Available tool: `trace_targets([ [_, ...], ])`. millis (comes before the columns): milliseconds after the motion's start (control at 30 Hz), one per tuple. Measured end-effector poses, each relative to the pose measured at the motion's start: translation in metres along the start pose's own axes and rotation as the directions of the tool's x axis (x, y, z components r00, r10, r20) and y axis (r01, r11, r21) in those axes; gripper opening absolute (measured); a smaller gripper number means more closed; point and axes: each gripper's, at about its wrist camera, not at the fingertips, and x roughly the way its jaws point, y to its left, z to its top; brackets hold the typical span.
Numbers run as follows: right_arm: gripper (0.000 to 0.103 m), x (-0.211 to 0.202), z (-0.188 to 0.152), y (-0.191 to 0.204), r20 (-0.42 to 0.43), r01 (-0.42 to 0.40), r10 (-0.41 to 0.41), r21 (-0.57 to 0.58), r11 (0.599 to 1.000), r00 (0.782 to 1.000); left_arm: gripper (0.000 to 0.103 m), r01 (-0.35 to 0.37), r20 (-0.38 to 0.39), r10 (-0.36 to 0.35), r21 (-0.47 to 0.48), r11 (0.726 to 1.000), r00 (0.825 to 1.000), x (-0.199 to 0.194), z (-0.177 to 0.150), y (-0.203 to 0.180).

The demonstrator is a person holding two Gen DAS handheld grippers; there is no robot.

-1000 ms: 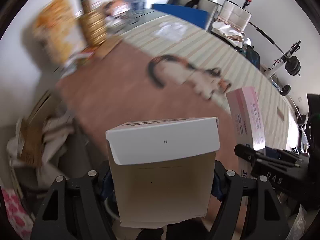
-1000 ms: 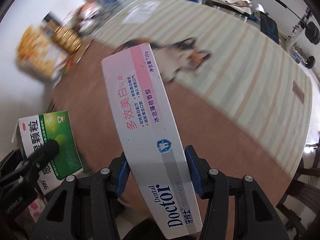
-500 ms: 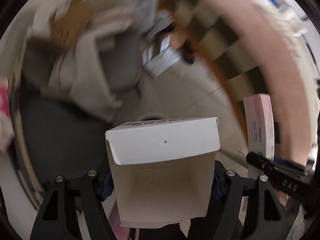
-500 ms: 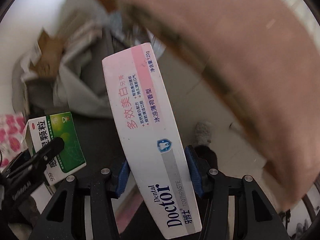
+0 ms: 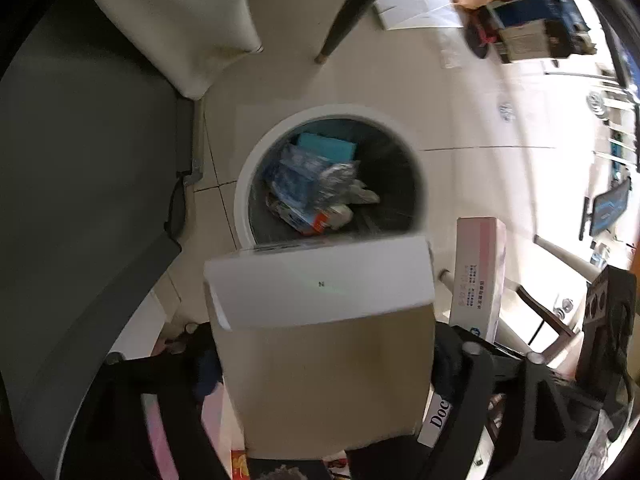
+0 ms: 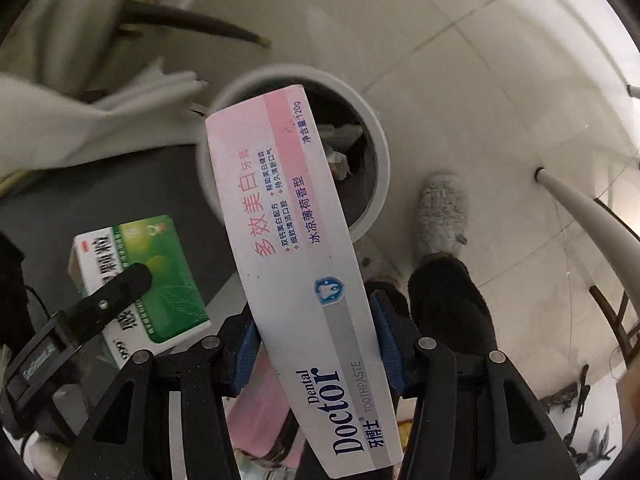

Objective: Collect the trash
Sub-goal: 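Carry white box and toothpaste box to the bin and release them inside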

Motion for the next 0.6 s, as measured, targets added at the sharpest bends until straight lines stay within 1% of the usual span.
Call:
trace_targets([
  [33,0.055,0.016,0.008,-0.003,-0.019,0.003,-0.003,-0.004,1.000,1.000,0.103,-0.008,-0.003,0.008,-0.007,1.000,1.000,0.009,0.002,0.005],
  [133,0.057,0.045,0.029,-0.010,-0.041,0.011,-0.012,-0.014,1.000,0.999,0.103,-0.015,-0.002,0.015,-0.034,0.999,1.000,0.031,0.005,0.019],
  [167,0.071,0.047,0.036,-0.011,-0.041,0.010,-0.011,-0.022,1.000,0.999,0.103,-0.026,0.000,0.026,-0.043,0.999,1.000,0.036,0.004,0.022],
  [200,0.091,0.050,0.039,-0.011,-0.035,0.008,-0.009,-0.030,1.000,0.999,0.103,-0.036,0.008,0.036,-0.047,0.998,0.999,0.036,0.003,0.026],
  [233,0.097,0.049,0.043,-0.011,-0.023,0.011,-0.012,-0.044,0.999,1.000,0.103,-0.044,0.019,0.045,-0.047,0.998,0.999,0.033,0.000,0.029],
  [267,0.099,0.048,0.043,-0.008,-0.001,0.031,-0.031,-0.060,0.998,1.000,0.103,-0.057,0.032,0.058,-0.047,0.997,0.998,0.031,-0.002,0.031],
  [400,0.099,0.033,0.034,0.004,0.069,0.119,-0.113,-0.102,0.988,0.991,0.103,-0.138,0.092,0.142,-0.045,0.989,0.986,0.007,-0.017,0.033],
  [433,0.099,0.026,0.027,0.009,0.103,0.167,-0.155,-0.123,0.978,0.982,0.103,-0.152,0.102,0.156,-0.047,0.987,0.983,0.003,-0.020,0.034],
  [500,0.099,0.006,0.019,0.018,0.164,0.233,-0.207,-0.158,0.959,0.964,0.103,-0.180,0.129,0.185,-0.043,0.983,0.974,-0.015,-0.031,0.030],
  [533,0.099,-0.006,0.021,0.022,0.179,0.250,-0.220,-0.166,0.954,0.959,0.103,-0.189,0.138,0.193,-0.042,0.981,0.971,-0.021,-0.034,0.030],
  [600,0.099,-0.028,0.006,0.030,0.217,0.283,-0.241,-0.190,0.940,0.946,0.103,-0.203,0.162,0.206,-0.037,0.978,0.965,-0.042,-0.047,0.025],
])
